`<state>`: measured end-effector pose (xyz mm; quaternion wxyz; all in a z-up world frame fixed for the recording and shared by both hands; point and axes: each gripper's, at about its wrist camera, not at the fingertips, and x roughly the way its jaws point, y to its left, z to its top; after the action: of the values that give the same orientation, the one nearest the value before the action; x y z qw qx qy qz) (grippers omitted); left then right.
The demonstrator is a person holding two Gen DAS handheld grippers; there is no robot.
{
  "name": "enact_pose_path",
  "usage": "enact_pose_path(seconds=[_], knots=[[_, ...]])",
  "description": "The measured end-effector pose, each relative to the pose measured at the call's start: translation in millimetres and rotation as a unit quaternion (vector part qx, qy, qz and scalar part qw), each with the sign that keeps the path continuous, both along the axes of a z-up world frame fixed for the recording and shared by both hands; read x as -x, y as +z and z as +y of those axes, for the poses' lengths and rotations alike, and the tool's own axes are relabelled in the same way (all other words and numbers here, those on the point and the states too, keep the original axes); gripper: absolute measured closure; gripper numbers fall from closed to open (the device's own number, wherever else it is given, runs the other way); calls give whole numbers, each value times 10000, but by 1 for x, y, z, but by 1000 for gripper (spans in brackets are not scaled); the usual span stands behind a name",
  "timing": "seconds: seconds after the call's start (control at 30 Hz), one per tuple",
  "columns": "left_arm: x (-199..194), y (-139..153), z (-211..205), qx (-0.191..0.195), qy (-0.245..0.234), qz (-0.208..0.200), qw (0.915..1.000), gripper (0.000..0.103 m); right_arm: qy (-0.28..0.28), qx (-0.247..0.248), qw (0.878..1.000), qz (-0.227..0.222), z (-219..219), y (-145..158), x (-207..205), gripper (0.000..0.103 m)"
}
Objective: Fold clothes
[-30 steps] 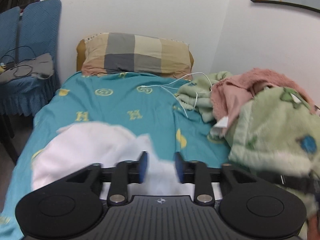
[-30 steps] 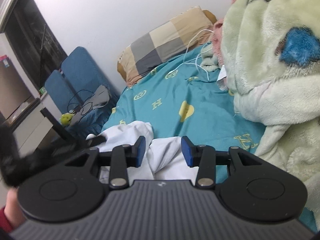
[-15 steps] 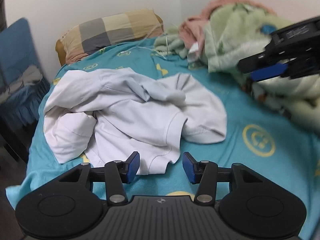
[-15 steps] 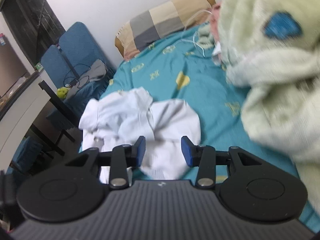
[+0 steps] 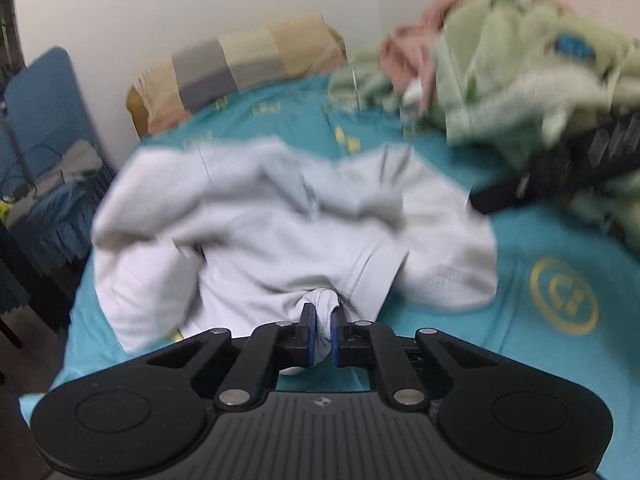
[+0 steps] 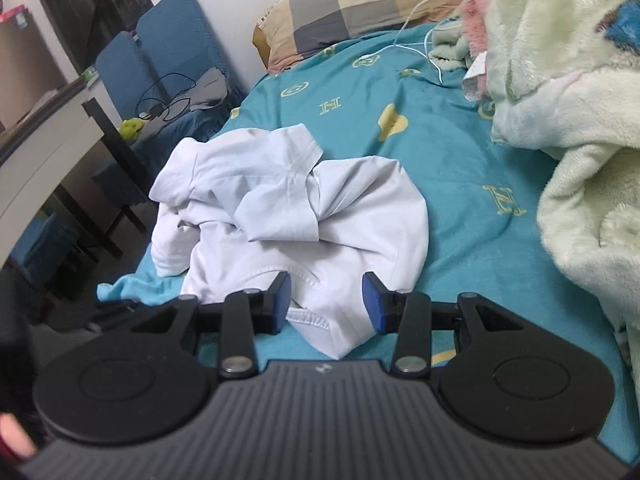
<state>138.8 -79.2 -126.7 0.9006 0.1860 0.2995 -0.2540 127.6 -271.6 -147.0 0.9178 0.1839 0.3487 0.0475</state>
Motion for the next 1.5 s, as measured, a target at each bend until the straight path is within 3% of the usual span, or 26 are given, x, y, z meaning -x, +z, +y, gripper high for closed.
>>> enact_pose_path(seconds=[0.03, 0.13, 0.23, 0.4, 0.57, 0.77, 0.93, 1.03, 1.13, 1.3, 1.37, 1.5], knots=[[2, 12, 3, 176, 43, -72, 9998, 96, 26, 43, 10000, -23, 1, 0, -1, 59], [13, 52, 22, 702, 252, -299, 9968, 96, 106, 73, 9998, -119, 5, 1, -1, 34], [30, 90, 47, 1068, 441, -481, 9921, 97, 196, 21, 9995, -266, 7, 7, 3, 32], [57, 134, 86, 1309, 790, -593, 9865, 97, 433, 79, 9985, -335, 21, 11, 17, 32], [60, 130, 110, 1322, 1022, -264, 9856, 97, 855, 507, 9948, -231, 57, 7, 20, 32], [54, 130, 118, 1491, 1035, -212, 9832, 97, 1313, 695, 9882, -375, 91, 2, 13, 32], [49, 127, 124, 1558, 930, -124, 9833, 96, 1784, 1010, 9732, -1039, 111, 14, 14, 33], [44, 127, 126, 1550, 819, -79, 9845, 96, 2211, 1043, 9565, -1592, 123, 29, 17, 33], [37, 129, 132, 1572, 849, -32, 9839, 96, 2640, 958, 9408, -1898, 134, 42, 13, 39], [27, 125, 141, 1734, 949, 197, 9801, 96, 2504, 723, 9524, -1581, 121, 43, -17, 61], [24, 124, 142, 1774, 957, 226, 9792, 96, 2278, 693, 9629, -1272, 114, 31, -27, 81], [16, 120, 140, 1894, 931, 328, 9769, 96, 1803, 496, 9780, -920, 100, 17, -34, 95]])
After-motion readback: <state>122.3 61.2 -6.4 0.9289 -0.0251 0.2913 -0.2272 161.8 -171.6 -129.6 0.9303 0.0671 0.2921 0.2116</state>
